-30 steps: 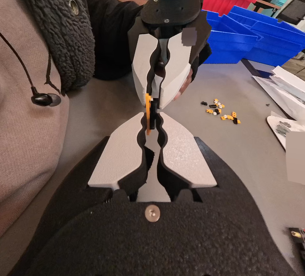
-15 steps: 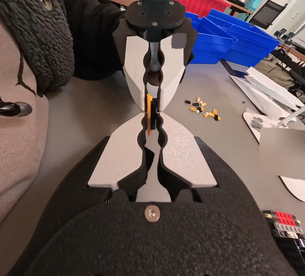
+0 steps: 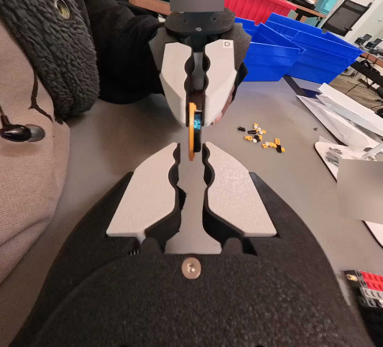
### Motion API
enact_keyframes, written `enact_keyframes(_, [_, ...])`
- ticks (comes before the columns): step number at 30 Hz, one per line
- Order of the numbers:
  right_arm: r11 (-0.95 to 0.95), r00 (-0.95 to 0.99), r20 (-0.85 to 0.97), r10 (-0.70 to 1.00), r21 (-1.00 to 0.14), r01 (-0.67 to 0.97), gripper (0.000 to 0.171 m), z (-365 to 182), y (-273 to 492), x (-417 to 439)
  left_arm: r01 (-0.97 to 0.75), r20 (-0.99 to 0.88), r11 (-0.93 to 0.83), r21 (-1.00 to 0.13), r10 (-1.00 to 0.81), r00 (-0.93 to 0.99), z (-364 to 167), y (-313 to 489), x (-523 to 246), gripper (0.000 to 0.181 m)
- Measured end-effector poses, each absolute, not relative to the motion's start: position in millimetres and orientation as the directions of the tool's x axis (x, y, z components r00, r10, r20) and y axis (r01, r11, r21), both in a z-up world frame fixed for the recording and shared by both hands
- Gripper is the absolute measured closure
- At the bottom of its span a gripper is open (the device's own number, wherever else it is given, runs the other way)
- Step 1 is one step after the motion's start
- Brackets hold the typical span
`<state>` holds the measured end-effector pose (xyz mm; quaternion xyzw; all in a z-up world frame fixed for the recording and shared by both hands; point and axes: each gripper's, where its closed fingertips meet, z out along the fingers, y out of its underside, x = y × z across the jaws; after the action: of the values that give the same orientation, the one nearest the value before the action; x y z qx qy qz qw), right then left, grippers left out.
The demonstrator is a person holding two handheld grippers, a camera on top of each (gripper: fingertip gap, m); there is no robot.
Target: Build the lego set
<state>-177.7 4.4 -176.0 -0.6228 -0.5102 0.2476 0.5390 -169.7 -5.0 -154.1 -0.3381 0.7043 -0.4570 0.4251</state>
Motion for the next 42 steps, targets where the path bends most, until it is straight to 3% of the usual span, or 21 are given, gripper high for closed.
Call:
enact_keyframes(3, [0.116, 0.368, 0.260, 0.893, -0.922, 0.370, 0.160, -173, 5, -178, -0.078, -0.291, 0.353, -0.932, -0.862, -0.415, -154, -6, -171, 0.170])
enact_keyframes(9, [0.127, 0.413, 0.308, 0.857, -0.904, 0.409, 0.161, -168, 13, -167, -0.080, -0.240, 0.290, -0.954, -0.894, -0.377, -153, 3, -169, 0.169])
enact_keyframes(13, [0.114, 0.433, 0.355, 0.828, -0.864, 0.490, 0.161, -174, 19, -161, -0.116, -0.236, 0.292, -0.949, -0.907, -0.348, -159, 10, -166, 0.159])
enact_keyframes(17, [0.101, 0.430, 0.389, 0.815, -0.826, 0.555, 0.161, -177, 20, -158, -0.156, -0.303, 0.362, -0.919, -0.903, -0.306, -167, 16, -162, 0.172])
enact_keyframes(20, [0.158, 0.400, 0.466, 0.789, -0.784, 0.601, 0.161, -177, 18, -156, -0.163, -0.346, 0.406, -0.899, -0.888, -0.304, -169, 14, -161, 0.172])
enact_keyframes(25, [0.190, 0.429, 0.367, 0.825, -0.896, 0.400, 0.160, -156, 13, -159, -0.043, -0.291, 0.317, -0.947, -0.909, -0.299, -151, 11, -163, 0.172])
enact_keyframes(30, [0.196, 0.449, 0.264, 0.853, -0.961, 0.194, 0.156, -128, 5, -162, 0.138, -0.078, 0.027, -0.990, -0.923, -0.377, -123, 3, -170, 0.172])
enact_keyframes(35, [0.185, 0.430, 0.227, 0.874, -0.973, 0.138, 0.149, -121, -2, -167, 0.167, -0.045, -0.025, -0.986, -0.915, -0.401, -117, -2, -169, 0.171])
enact_keyframes(38, [0.191, 0.428, 0.238, 0.872, -0.970, 0.150, 0.159, -121, -4, -167, 0.157, -0.045, -0.021, -0.987, -0.912, -0.407, -119, -5, -167, 0.171])
enact_keyframes(42, [0.178, 0.446, 0.262, 0.856, -0.959, 0.221, 0.160, -124, 2, -159, 0.066, -0.064, 0.042, -0.997, -0.922, -0.382, -132, 2, -163, 0.172])
